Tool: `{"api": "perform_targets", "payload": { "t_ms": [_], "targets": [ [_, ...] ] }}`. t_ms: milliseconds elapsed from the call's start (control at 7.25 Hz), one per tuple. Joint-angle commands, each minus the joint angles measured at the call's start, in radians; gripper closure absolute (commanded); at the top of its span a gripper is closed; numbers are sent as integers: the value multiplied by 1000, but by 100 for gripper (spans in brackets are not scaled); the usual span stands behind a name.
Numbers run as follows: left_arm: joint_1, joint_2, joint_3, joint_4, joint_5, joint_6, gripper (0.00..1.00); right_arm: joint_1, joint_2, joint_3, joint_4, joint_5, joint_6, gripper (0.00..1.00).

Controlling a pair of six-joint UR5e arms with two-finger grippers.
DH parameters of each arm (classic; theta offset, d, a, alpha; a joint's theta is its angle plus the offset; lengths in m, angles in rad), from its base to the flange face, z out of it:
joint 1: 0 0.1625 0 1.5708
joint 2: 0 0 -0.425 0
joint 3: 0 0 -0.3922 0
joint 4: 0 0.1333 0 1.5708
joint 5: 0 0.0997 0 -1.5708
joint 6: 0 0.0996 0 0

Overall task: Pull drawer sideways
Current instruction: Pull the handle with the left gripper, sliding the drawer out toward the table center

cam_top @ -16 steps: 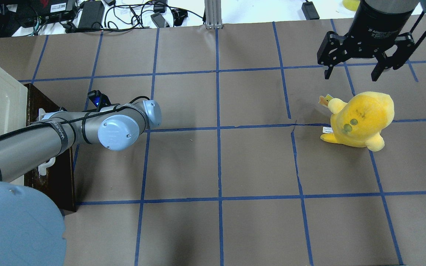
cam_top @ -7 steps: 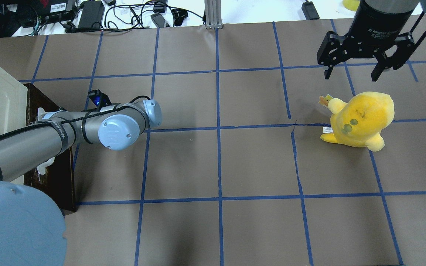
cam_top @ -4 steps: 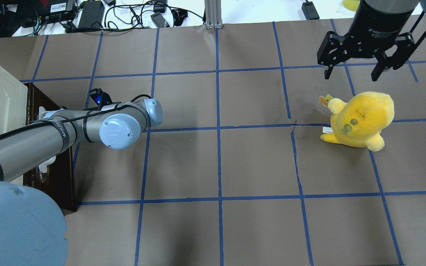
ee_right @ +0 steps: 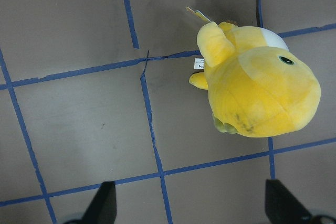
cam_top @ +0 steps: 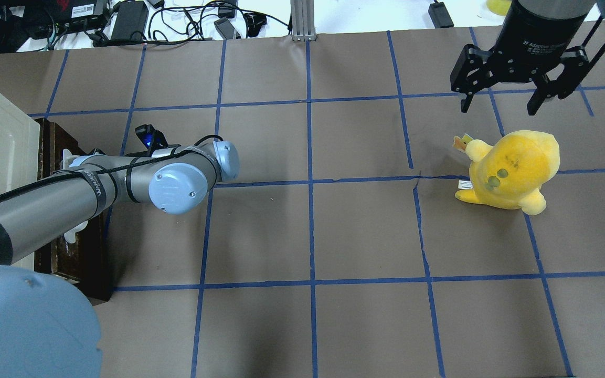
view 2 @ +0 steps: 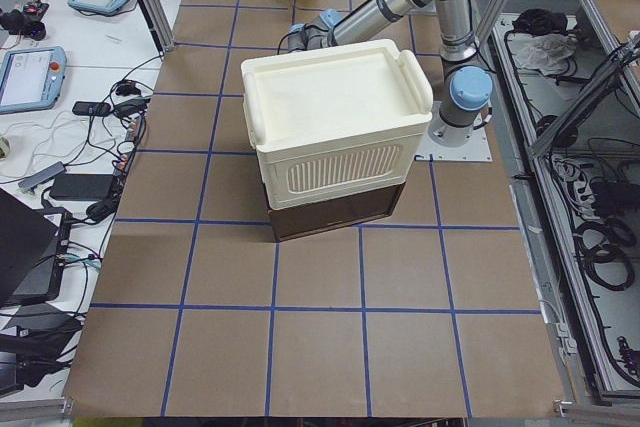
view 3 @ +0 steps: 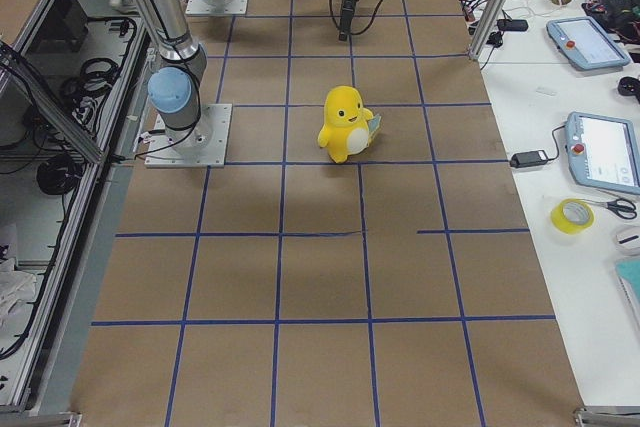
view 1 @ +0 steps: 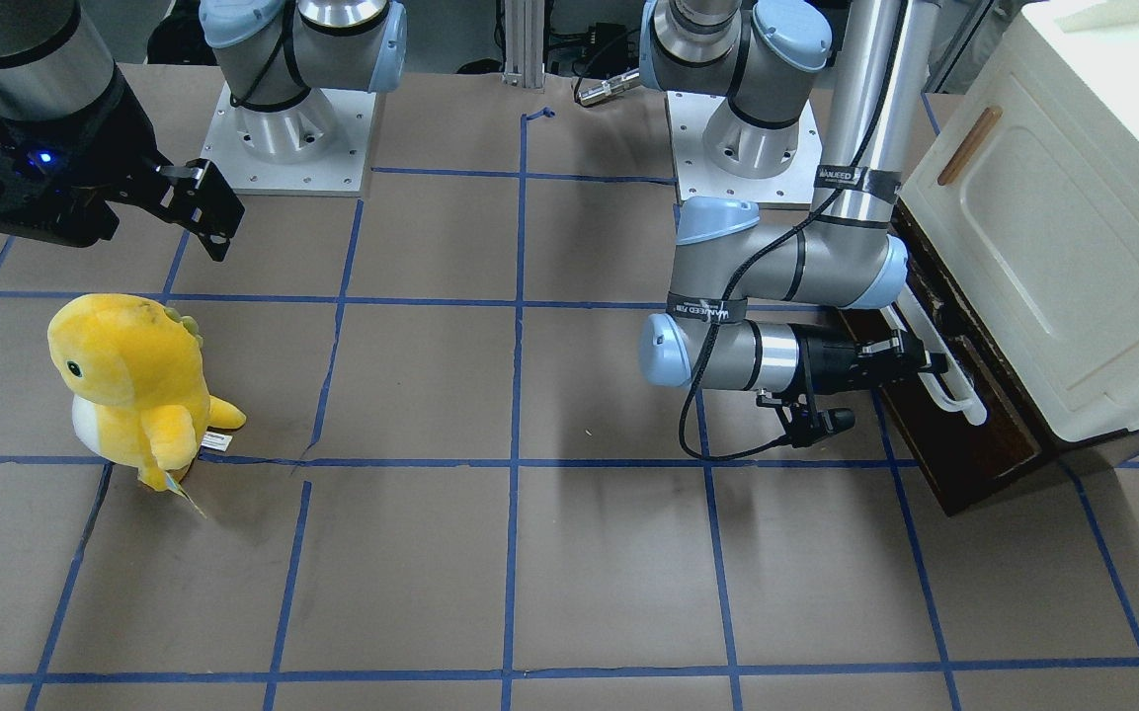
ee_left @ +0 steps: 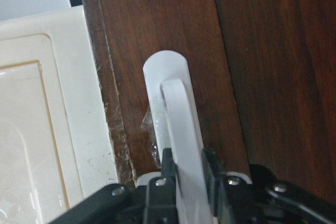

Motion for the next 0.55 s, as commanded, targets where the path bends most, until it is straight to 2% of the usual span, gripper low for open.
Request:
{"api": "perform_targets", "payload": {
  "t_ms": [0,414],
  "targets": [
    [-13,-4,14,1,-7,21,100,0,0,0,0,0,0,0],
    [-46,-10,40,1,-13,32,100,0,0,0,0,0,0,0]
  ]
}}
